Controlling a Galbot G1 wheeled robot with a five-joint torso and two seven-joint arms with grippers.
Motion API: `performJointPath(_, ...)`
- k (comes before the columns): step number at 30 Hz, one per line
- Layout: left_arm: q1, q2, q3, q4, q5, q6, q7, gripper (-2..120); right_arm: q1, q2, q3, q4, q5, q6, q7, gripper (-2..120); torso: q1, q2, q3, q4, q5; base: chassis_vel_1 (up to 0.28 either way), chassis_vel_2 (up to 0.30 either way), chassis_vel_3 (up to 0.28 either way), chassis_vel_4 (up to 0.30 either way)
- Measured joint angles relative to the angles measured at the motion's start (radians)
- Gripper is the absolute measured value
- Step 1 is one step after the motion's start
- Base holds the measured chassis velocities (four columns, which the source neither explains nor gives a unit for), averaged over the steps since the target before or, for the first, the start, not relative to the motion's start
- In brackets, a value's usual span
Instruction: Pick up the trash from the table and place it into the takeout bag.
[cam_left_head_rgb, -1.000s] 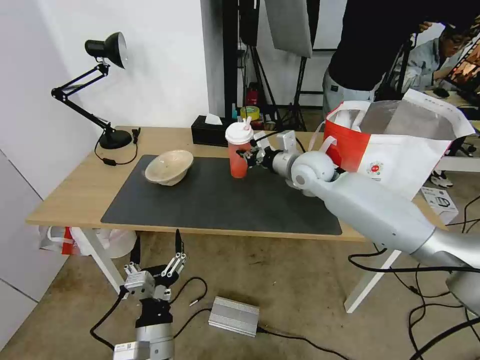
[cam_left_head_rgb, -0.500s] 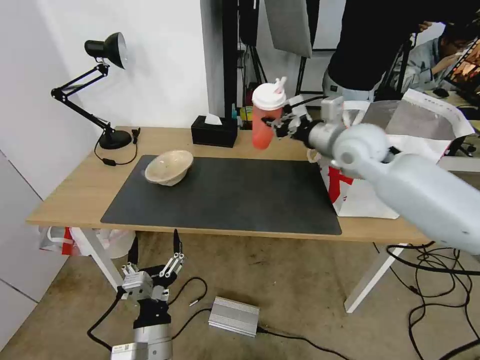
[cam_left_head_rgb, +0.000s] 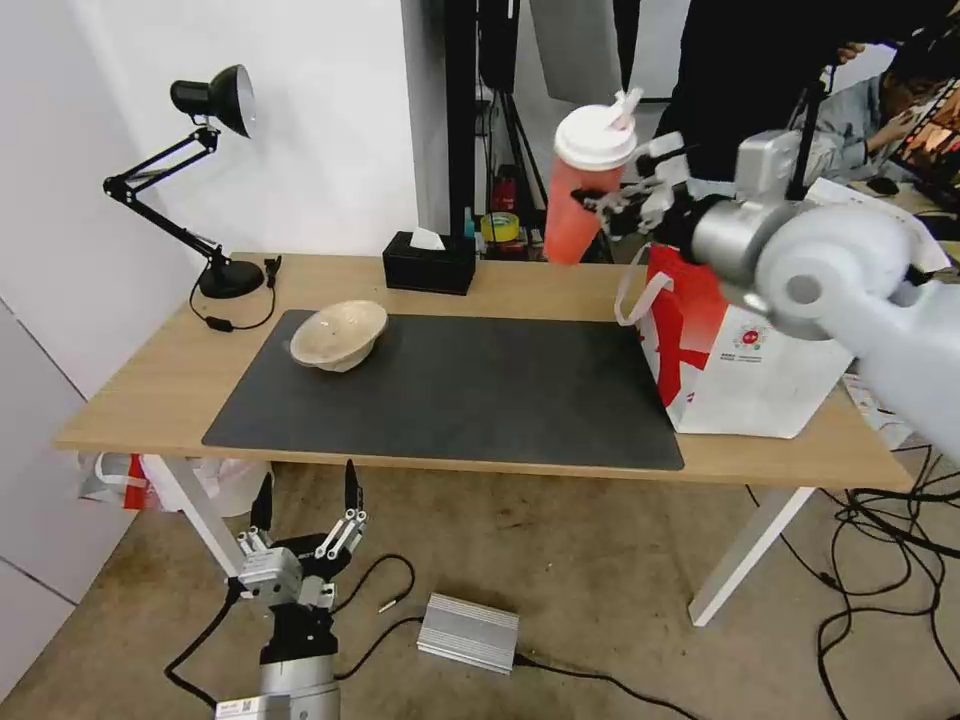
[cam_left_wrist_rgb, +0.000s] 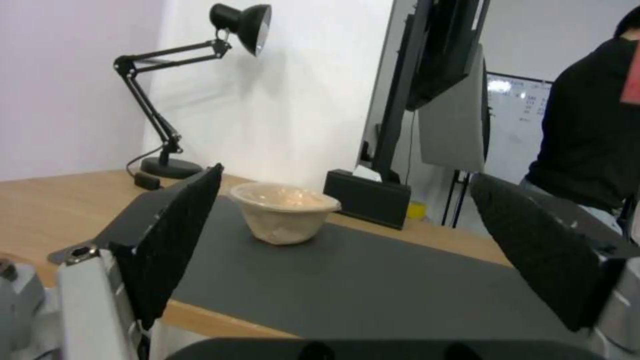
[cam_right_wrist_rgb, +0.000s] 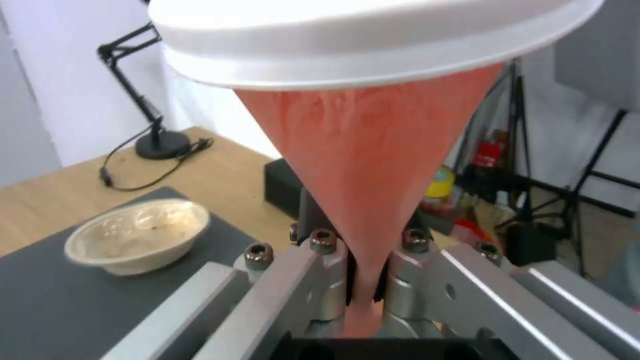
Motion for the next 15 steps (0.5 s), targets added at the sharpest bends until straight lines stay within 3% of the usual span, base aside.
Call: performJointPath(15, -0.011, 0.019, 0.004, -0.009, -0.002, -0.002, 0.001, 100, -0.072, -0.126, 0.107, -0.004, 0.055, -0.015, -0.021, 3, 0.000, 0.000, 0.000, 0.0000, 0.0000, 0.000, 0.000, 0.000, 0.000)
